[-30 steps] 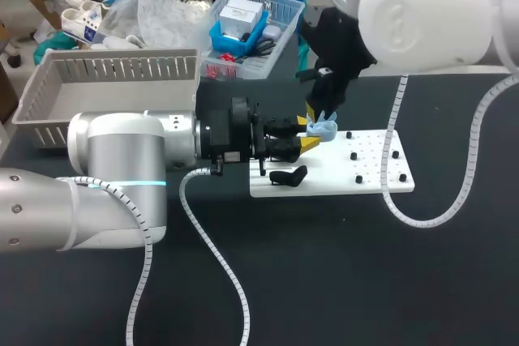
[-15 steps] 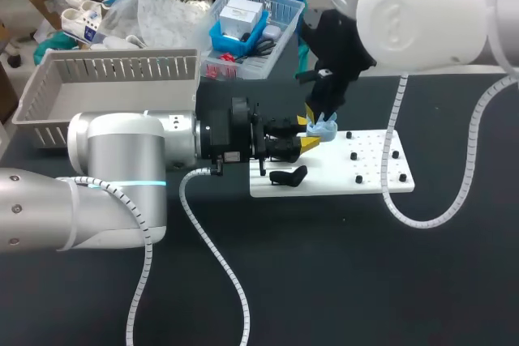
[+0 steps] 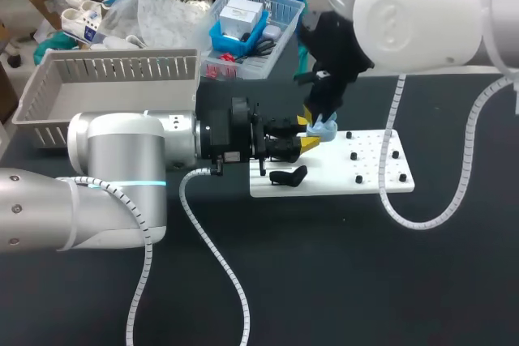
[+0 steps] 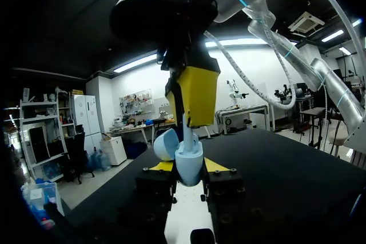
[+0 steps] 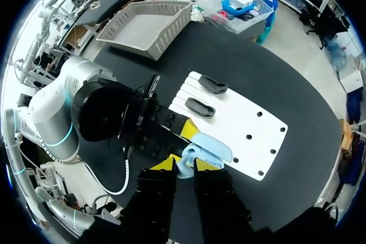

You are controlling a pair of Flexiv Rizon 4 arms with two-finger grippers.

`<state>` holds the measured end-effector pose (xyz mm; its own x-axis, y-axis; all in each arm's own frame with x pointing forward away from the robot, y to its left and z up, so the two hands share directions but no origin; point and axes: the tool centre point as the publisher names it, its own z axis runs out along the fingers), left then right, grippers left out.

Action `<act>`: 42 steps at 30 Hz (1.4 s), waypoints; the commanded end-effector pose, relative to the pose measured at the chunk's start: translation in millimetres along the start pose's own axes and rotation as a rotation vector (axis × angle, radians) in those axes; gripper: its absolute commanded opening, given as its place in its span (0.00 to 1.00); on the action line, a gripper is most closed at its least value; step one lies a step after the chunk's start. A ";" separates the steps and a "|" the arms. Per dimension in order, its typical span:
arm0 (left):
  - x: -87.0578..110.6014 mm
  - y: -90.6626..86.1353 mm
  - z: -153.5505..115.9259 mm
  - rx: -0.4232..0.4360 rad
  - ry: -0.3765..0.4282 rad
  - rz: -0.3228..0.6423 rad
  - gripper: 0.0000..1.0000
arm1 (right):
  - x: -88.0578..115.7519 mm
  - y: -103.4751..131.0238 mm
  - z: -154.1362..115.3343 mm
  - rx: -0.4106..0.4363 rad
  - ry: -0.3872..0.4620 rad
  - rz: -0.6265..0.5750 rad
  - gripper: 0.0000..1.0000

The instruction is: Pick up each earbud case from the left stands, insert the matching earbuds, close the lid, and place the case in the box.

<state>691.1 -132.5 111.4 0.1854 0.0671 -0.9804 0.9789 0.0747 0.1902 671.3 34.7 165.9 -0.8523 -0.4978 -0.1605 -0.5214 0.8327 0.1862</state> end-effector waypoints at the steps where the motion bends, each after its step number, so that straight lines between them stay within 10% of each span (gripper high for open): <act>1: 0.5 -0.3 0.1 -0.003 -0.002 0.002 0.00 | -1.0 -0.3 1.1 -0.001 0.002 0.001 0.00; 42: 0.5 -0.3 0.1 -0.003 -0.002 0.002 0.00 | -4.2 -3.0 2.2 0.002 0.007 0.001 0.00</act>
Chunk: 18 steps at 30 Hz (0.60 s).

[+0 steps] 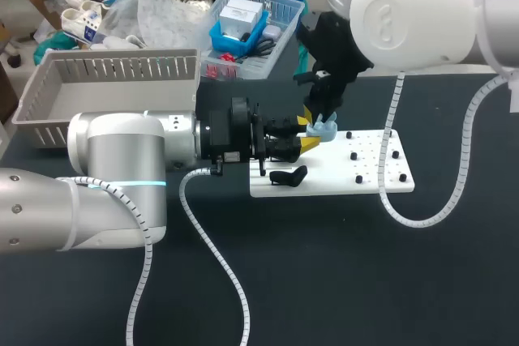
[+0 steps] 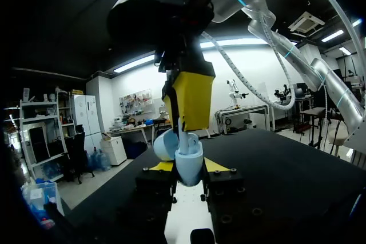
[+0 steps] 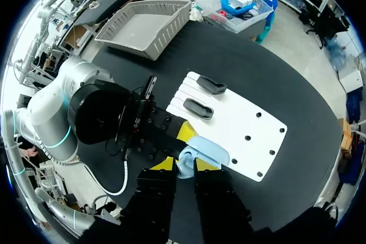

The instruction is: Pick up each earbud case from the left stands, insert the matching earbuds, close the lid, and place the case in the box.

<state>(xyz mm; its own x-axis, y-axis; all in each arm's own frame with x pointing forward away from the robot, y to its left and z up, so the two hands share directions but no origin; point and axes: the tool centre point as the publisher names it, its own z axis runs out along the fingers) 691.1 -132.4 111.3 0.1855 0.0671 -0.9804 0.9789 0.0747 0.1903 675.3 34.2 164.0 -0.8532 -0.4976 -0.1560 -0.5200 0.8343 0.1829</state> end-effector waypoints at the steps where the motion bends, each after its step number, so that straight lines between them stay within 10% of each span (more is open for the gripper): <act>1: 0.4 -0.3 0.2 -0.003 -0.002 0.002 0.00 | -1.5 -0.2 0.6 -0.001 0.003 -0.001 0.00; 18: 0.4 -0.3 0.2 -0.003 -0.002 0.002 0.00 | -1.9 0.3 5.2 -0.003 0.015 0.003 0.00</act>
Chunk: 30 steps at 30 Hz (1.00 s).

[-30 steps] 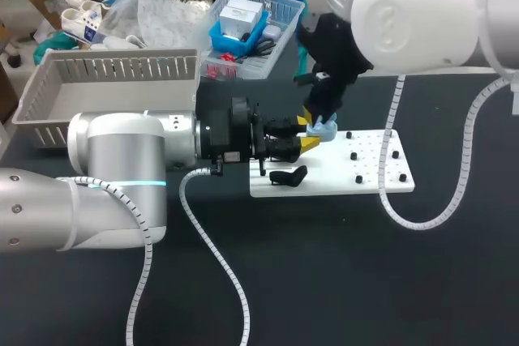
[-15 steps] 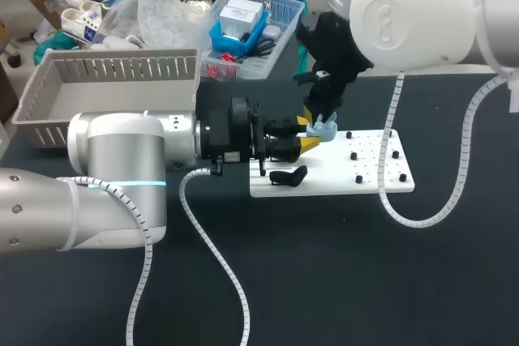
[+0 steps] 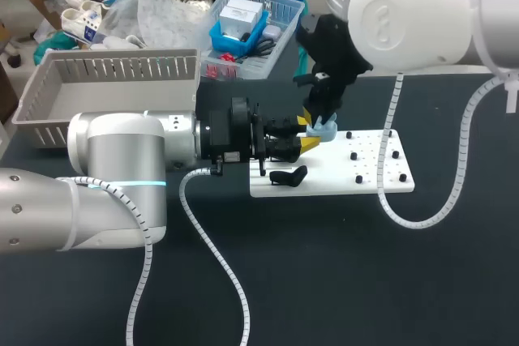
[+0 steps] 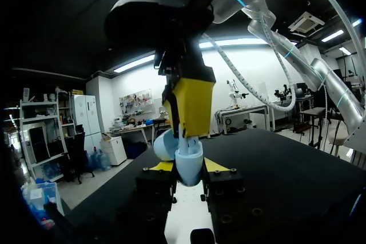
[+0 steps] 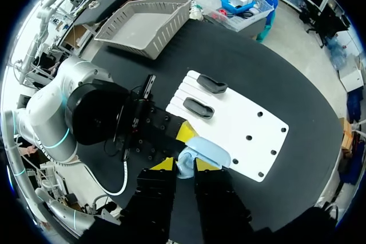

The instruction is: Pick up each earbud case from the left stands, insert the matching earbuds, close the lid, and place the case in the box.

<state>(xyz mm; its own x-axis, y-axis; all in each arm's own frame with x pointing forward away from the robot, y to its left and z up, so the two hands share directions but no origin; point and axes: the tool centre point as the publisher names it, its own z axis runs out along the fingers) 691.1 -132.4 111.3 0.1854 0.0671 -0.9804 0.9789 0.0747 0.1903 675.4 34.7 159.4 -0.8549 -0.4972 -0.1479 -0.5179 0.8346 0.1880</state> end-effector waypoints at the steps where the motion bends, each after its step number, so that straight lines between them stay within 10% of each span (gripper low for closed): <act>1: 0.4 -0.3 0.2 -0.003 -0.002 0.002 0.00 | -2.2 0.8 0.6 0.003 0.008 0.000 0.00; 30: 0.4 -0.3 0.2 -0.003 -0.002 0.002 0.00 | -1.4 3.2 2.5 0.009 0.027 -0.004 0.10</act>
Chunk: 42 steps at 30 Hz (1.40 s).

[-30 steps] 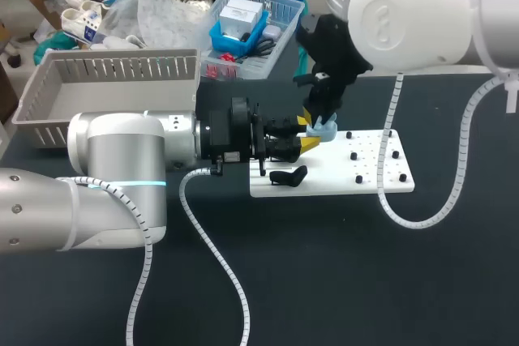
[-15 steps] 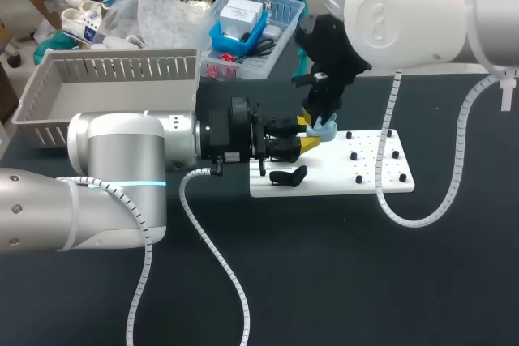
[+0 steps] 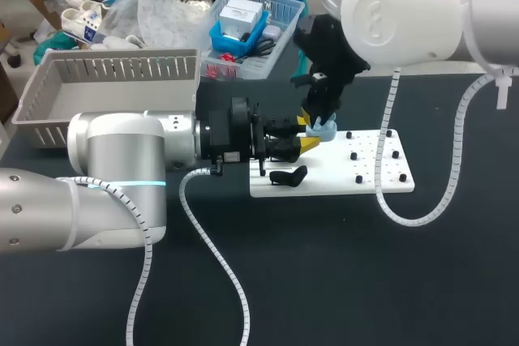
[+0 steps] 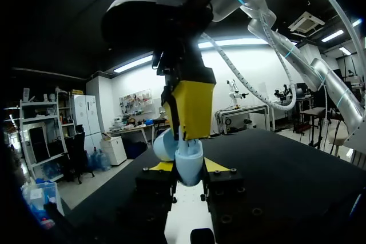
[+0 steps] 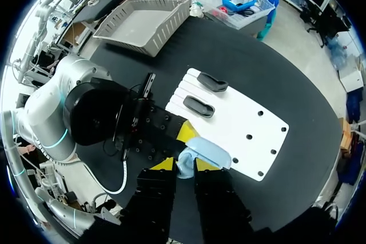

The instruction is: Pick up each earbud case from the left stands, insert the matching earbuds, close the lid, and place the case in the box.

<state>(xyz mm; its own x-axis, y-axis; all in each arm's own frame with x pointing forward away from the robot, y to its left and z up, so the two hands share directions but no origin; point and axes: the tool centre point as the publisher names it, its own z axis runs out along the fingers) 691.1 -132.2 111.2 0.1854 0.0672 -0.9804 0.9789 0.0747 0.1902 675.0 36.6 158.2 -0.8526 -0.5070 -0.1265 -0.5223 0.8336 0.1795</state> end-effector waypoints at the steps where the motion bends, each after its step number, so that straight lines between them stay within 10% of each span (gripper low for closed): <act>1: 0.2 -0.3 0.4 -0.003 -0.002 0.002 0.00 | -1.0 1.7 0.9 0.001 0.004 0.002 0.13; 11: 0.2 -0.3 0.4 -0.003 -0.002 0.002 0.00 | -0.2 1.8 1.5 0.002 0.007 0.008 0.35; 42: 0.2 -0.3 0.4 -0.003 -0.002 0.002 0.00 | -3.3 -9.9 -30.9 0.054 -0.054 0.035 0.42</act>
<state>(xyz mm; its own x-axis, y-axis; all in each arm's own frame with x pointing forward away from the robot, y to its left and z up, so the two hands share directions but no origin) 691.1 -132.3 111.3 0.1856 0.0668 -0.9804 0.9789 0.0746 0.1904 684.1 26.7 186.7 -0.8670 -0.4716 -0.1611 -0.4926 0.8599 0.1338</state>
